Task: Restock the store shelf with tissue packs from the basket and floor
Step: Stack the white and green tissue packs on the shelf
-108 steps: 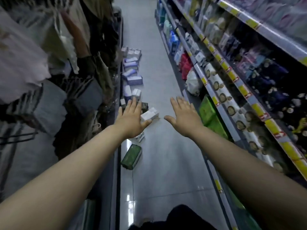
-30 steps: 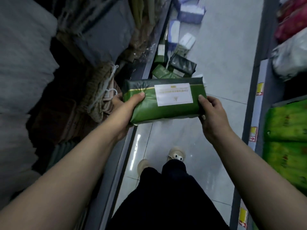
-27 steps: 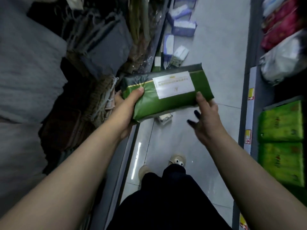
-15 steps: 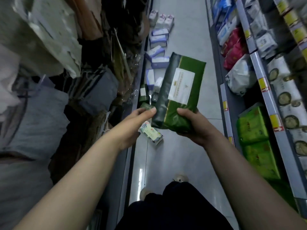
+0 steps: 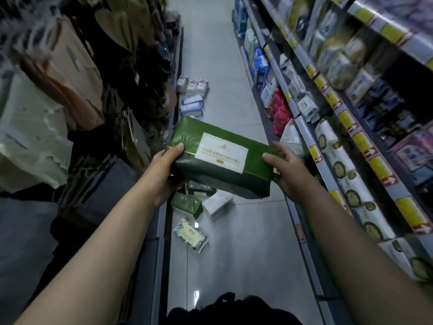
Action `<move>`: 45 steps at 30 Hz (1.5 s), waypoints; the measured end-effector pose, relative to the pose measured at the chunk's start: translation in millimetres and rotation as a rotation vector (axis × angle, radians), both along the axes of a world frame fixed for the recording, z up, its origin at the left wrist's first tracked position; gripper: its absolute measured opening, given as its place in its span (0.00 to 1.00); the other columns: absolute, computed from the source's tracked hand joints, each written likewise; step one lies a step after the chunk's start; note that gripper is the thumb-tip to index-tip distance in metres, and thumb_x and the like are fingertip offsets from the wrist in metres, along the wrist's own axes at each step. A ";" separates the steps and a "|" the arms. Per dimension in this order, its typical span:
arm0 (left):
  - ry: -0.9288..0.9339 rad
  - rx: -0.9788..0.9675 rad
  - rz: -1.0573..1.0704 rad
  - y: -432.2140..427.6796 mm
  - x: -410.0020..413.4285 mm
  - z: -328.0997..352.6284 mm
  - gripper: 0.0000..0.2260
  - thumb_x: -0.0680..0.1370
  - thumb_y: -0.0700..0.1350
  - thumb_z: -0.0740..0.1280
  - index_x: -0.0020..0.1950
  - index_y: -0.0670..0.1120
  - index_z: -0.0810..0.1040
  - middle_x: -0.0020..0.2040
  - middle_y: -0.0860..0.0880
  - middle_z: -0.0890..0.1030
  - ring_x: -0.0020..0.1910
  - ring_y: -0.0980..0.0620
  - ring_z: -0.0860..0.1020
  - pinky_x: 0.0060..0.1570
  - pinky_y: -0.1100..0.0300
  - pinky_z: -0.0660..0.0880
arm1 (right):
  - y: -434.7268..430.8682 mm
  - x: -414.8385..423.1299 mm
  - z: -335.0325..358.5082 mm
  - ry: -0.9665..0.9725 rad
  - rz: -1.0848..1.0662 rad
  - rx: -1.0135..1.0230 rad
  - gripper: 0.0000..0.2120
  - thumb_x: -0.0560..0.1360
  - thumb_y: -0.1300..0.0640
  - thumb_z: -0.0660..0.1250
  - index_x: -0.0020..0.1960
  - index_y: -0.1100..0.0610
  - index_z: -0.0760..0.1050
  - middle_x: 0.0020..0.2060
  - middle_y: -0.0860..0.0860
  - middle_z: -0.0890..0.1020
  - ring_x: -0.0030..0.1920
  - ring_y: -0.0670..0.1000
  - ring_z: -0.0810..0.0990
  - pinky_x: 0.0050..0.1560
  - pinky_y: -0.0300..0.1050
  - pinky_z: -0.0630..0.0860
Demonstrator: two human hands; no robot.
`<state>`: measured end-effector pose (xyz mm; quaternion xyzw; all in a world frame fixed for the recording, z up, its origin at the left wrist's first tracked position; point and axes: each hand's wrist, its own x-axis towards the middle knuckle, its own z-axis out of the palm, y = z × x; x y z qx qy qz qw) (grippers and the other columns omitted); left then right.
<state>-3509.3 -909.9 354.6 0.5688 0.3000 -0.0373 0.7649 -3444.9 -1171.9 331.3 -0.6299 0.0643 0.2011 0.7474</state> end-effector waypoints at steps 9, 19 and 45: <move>-0.121 0.190 -0.208 -71.7 91.0 46.6 0.30 0.68 0.68 0.64 0.64 0.54 0.68 0.62 0.48 0.73 0.62 0.46 0.72 0.65 0.43 0.67 | -21.3 22.8 53.9 -0.118 -0.462 0.060 0.15 0.80 0.53 0.64 0.66 0.54 0.73 0.57 0.53 0.81 0.59 0.55 0.79 0.60 0.52 0.77; -0.490 0.289 -0.618 -106.6 179.2 103.4 0.34 0.71 0.65 0.64 0.75 0.56 0.64 0.72 0.50 0.69 0.69 0.48 0.68 0.68 0.52 0.66 | -38.4 28.1 114.9 -0.254 -0.913 -0.072 0.33 0.67 0.37 0.71 0.68 0.50 0.71 0.63 0.50 0.79 0.63 0.55 0.77 0.67 0.59 0.71; -1.132 0.020 -1.160 -277.3 172.2 268.2 0.33 0.65 0.67 0.69 0.68 0.64 0.66 0.68 0.53 0.71 0.63 0.53 0.73 0.63 0.51 0.70 | -121.3 -84.5 295.2 -0.624 -1.498 -0.541 0.21 0.72 0.41 0.70 0.62 0.46 0.73 0.61 0.46 0.76 0.62 0.49 0.75 0.57 0.44 0.71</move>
